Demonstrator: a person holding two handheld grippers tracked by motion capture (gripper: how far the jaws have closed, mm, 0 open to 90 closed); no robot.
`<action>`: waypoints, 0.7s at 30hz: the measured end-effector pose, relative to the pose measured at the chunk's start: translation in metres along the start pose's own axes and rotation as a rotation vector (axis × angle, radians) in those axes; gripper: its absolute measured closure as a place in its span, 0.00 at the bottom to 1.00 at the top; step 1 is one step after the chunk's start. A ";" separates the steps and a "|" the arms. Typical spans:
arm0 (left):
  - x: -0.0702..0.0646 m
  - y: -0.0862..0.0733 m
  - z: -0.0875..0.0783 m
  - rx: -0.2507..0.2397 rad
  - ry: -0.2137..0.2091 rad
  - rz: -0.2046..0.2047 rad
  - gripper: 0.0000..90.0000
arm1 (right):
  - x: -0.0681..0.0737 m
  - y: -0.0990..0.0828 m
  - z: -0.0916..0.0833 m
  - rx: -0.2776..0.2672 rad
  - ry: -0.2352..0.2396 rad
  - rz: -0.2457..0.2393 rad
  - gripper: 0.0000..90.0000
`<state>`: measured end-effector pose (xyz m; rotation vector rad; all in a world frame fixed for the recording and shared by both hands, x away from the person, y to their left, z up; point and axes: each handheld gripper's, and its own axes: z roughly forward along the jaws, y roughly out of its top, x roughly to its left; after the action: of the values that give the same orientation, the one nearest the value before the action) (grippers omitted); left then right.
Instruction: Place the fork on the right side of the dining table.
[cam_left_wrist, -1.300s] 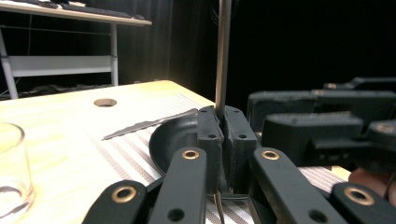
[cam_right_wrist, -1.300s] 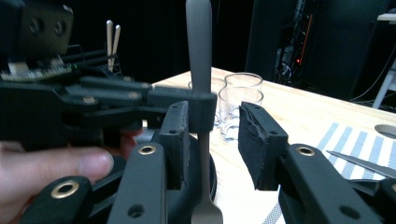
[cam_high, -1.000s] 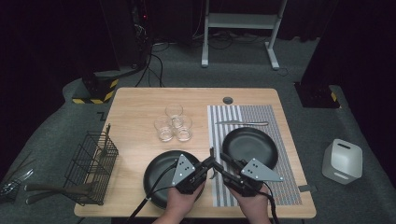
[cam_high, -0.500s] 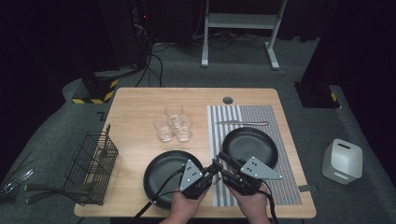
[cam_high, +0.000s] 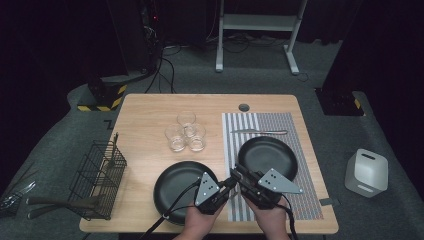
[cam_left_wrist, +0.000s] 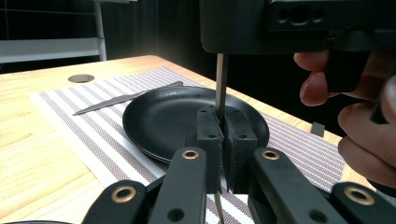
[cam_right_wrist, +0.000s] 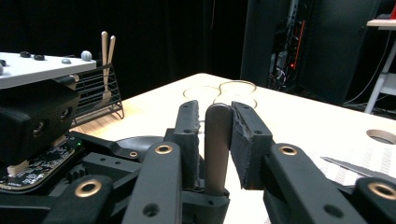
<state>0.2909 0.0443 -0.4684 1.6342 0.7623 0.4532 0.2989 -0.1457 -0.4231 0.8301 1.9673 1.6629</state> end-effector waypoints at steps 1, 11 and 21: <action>0.000 0.000 0.000 0.000 0.000 -0.001 0.96 | -0.001 0.000 0.000 0.002 0.002 0.001 0.83; 0.000 0.000 0.000 0.000 -0.001 0.000 0.96 | -0.001 -0.002 0.000 0.008 0.001 0.005 0.86; 0.003 0.001 -0.004 0.020 -0.036 -0.008 0.80 | -0.003 -0.002 -0.001 0.006 0.004 0.008 0.86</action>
<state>0.2906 0.0491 -0.4665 1.6527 0.7484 0.4110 0.2997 -0.1486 -0.4249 0.8388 1.9750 1.6659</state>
